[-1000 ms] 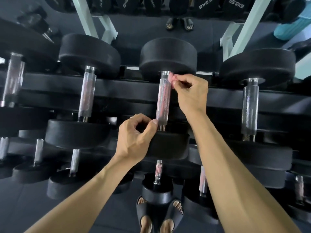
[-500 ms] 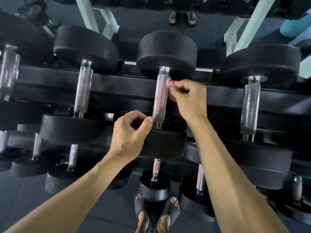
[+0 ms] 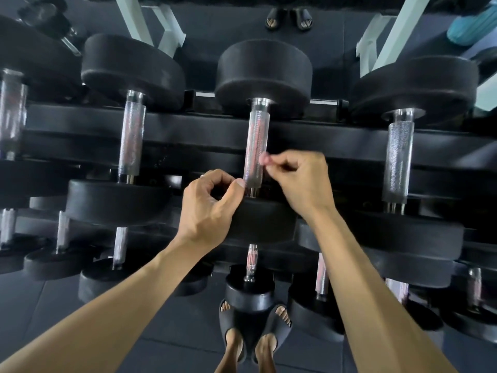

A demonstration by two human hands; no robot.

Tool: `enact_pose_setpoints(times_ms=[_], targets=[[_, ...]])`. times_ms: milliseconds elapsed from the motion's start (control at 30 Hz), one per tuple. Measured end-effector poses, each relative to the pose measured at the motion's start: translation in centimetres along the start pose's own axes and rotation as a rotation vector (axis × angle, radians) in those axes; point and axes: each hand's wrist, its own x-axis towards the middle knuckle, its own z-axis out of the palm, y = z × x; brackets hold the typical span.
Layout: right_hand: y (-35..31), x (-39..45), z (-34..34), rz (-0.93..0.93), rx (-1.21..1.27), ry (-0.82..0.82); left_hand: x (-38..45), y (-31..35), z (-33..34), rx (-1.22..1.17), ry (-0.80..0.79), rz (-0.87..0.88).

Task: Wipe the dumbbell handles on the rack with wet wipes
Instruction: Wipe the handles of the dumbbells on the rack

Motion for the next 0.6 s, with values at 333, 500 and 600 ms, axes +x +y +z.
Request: enact_pose_setpoints(times_ms=[333, 500, 600], targets=[[-0.8, 3.5, -0.1, 0.073, 0.125, 0.071, 0.1, -0.2, -0.1, 0.0, 0.012, 0.016], [-0.4, -0.5, -1.5, 0.138, -0.008, -0.231, 0.2, 0.0, 0.0, -0.01, 0.014, 0.018], [-0.9, 2.0, -0.9, 0.15, 0.154, -0.039, 0.2, 0.0, 0.0, -0.006, 0.02, 0.022]])
